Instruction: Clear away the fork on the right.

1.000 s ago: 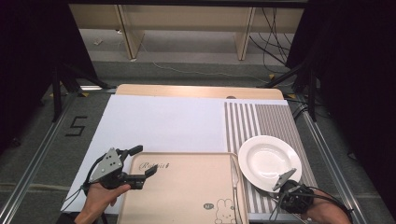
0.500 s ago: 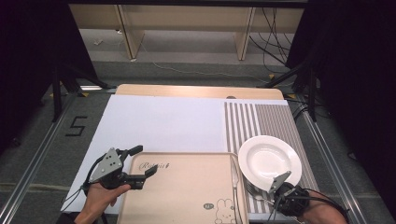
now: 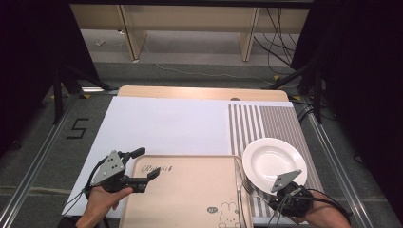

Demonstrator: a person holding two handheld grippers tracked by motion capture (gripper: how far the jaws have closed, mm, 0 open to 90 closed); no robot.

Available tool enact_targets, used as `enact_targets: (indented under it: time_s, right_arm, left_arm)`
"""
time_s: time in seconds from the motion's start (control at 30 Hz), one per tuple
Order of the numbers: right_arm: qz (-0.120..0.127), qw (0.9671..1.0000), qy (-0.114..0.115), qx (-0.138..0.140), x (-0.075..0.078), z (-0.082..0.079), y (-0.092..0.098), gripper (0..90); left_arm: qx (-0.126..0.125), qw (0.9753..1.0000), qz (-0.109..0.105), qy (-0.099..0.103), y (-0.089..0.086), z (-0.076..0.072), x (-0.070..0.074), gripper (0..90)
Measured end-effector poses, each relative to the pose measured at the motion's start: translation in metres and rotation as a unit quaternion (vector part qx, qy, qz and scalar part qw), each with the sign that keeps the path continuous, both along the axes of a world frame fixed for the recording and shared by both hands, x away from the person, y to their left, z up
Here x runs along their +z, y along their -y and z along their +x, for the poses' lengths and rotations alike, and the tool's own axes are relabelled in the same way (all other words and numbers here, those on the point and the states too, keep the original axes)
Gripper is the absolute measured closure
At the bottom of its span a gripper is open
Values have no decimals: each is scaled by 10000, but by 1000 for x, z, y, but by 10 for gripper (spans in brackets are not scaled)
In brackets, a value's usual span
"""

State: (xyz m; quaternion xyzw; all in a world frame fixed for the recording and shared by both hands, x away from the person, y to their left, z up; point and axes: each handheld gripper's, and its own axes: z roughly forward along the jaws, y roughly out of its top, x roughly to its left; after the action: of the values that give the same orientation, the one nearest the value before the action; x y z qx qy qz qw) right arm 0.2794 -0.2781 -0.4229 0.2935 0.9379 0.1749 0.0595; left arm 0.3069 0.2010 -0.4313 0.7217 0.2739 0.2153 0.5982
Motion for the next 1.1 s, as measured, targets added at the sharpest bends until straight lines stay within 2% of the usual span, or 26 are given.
enact_targets:
  time_s: [0.2,0.23,0.27,0.3,0.33,0.47,0.63,0.77,0.9,0.97,1.1]
  right_arm:
    - [375,9992,111,-90,4,4,-8,844]
    - [431,9988,160,-183,5,5,-10,844]
    - [535,9984,153,-135,6,6,-11,844]
    - [561,9981,164,-214,7,6,-13,845]
    - [634,9977,175,-132,8,7,-15,844]
    - [714,9971,238,-136,11,8,-26,844]
    - [694,9972,271,43,16,13,-48,844]
    - [781,9963,308,210,21,15,-68,844]
    - [796,9959,192,388,21,14,-86,844]
    - [915,9942,75,554,20,13,-92,844]
    - [864,9937,-19,710,15,12,-105,844]
  left_arm:
    - [2,10000,0,8,0,0,0,163]
    - [0,10000,2,9,0,0,0,163]
    - [0,10000,3,9,0,0,0,163]
    - [2,10000,4,11,0,0,0,163]
    - [4,10000,3,9,0,0,0,163]
    - [6,10000,5,7,0,0,0,163]
    - [10,10000,12,15,0,0,0,163]
    - [9,10000,14,15,0,0,0,163]
    - [-4,10000,16,36,0,0,1,163]
    - [3,10000,-2,30,0,0,1,163]
    - [3,10000,-42,48,0,0,0,163]
